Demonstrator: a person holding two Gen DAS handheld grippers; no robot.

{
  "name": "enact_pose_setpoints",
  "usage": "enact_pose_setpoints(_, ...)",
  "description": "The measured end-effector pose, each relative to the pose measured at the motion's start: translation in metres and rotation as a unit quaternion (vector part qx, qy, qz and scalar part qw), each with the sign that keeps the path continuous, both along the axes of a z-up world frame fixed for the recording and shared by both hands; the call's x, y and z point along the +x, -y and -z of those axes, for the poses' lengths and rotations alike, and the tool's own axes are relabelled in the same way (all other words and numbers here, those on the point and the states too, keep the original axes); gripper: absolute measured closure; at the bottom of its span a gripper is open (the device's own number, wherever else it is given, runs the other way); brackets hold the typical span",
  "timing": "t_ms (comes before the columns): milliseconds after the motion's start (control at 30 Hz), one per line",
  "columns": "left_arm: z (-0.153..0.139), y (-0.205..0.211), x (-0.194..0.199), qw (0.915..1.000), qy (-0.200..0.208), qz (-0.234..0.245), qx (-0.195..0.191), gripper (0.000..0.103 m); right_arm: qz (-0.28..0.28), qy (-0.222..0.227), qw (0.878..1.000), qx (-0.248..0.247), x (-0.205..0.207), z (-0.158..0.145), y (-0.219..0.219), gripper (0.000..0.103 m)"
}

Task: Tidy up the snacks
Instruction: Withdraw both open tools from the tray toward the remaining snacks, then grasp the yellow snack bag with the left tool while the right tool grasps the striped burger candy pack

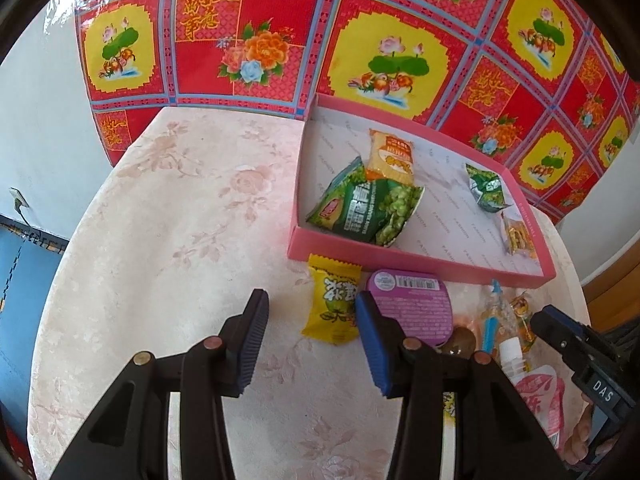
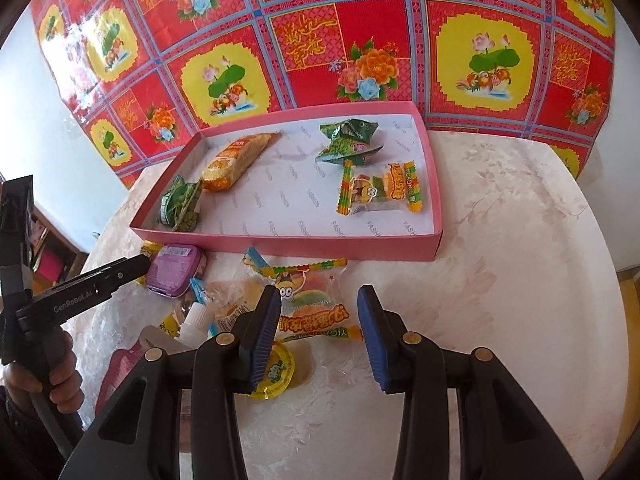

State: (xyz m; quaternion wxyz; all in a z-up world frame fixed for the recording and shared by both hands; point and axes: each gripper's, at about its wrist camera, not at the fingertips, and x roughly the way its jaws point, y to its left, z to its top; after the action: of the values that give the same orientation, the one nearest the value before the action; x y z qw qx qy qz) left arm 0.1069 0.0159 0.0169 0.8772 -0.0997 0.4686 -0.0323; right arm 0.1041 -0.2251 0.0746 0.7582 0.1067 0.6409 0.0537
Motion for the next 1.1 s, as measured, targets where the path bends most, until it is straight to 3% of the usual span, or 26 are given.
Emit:
enact_pose_setpoints(400,0.002,0.007,-0.002,0.9995,0.015,0.003,0.03,0.055,-0.01,-0.012,1.0,-0.001,-0.001,0.015,-0.009,0.05)
enact_pose_setpoints(733,0.004,0.013,-0.002,0.9979,0.022,0.012,0.06,0.057,-0.012,0.024,1.0,-0.01,-0.007,0.017,-0.011,0.049)
enact_pose_setpoints(1000,0.001,0.007,-0.002,0.9978,0.02,-0.002,0.064,0.077,-0.02,0.028,0.999,-0.019,-0.007,0.015,-0.013,0.05)
enact_pose_setpoints(1100,-0.001,0.005,-0.002,0.9982,0.019,-0.004,0.057,0.08,-0.018,0.026,0.999,-0.019,-0.008,0.015,-0.013,0.05)
